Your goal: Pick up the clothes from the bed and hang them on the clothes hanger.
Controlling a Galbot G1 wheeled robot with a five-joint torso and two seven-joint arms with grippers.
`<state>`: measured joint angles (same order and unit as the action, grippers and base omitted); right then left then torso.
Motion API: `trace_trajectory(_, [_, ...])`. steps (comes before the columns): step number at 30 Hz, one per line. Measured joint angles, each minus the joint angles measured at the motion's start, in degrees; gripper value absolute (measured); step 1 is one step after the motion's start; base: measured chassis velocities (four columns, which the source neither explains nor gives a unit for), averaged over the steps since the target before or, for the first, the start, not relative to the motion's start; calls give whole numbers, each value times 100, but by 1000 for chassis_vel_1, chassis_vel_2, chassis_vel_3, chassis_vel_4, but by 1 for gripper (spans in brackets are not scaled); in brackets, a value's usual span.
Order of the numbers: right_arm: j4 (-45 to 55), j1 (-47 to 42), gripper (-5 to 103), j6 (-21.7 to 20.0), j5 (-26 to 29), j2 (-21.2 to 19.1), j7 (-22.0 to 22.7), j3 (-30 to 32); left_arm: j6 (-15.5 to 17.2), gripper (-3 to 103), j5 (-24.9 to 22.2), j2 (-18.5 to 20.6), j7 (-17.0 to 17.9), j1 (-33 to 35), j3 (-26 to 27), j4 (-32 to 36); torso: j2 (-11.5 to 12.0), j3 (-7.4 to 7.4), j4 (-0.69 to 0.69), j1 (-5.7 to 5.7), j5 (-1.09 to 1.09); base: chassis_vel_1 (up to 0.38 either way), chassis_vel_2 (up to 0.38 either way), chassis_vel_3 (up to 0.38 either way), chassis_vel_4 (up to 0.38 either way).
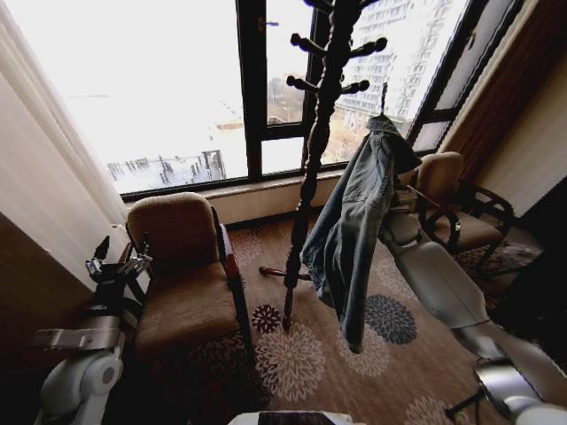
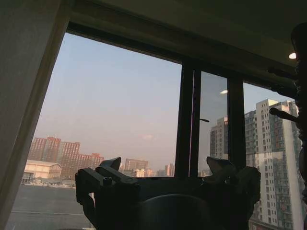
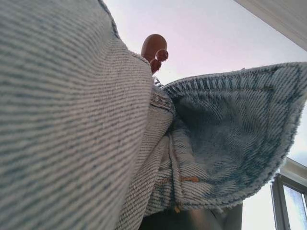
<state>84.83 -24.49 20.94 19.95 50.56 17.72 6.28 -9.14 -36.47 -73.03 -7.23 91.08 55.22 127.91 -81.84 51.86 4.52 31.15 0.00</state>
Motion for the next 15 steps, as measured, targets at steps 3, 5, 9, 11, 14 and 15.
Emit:
trace_trajectory(3, [-118, 85, 17, 14, 0, -1, -23, -9, -6, 100, -10, 11, -4, -19, 0, -36, 0, 0, 1, 0, 0, 0, 0, 0, 0])
trace_trajectory(5, [-189, 146, 17, 27, 6, -4, -44, -19, -8, 100, -10, 12, -6, -39, -16, -54, 0, 0, 1, 0, 0, 0, 0, 0, 0])
trace_trajectory(9, [-358, 351, 17, 85, 45, -6, -133, -93, -8, 100, -4, -1, -11, -84, -66, -91, 0, 0, 1, 0, -1, 0, 0, 0, 0])
trace_trajectory(11, [-391, 396, 17, 96, 50, -3, -145, -108, -8, 100, -2, -2, -14, -87, -70, -95, 0, 0, 0, 0, -1, 0, 0, 0, 0])
trace_trajectory(14, [-493, 528, 17, 116, 61, 15, -172, -155, -8, 100, -1, 5, -17, -98, -73, -113, 0, 0, 0, 0, -1, 0, 0, 0, 0])
trace_trajectory(15, [-545, 589, 17, 123, 62, 25, -181, -176, -8, 100, -5, 21, -19, -104, -73, -125, 0, 0, 0, 0, -1, 0, 0, 0, 0])
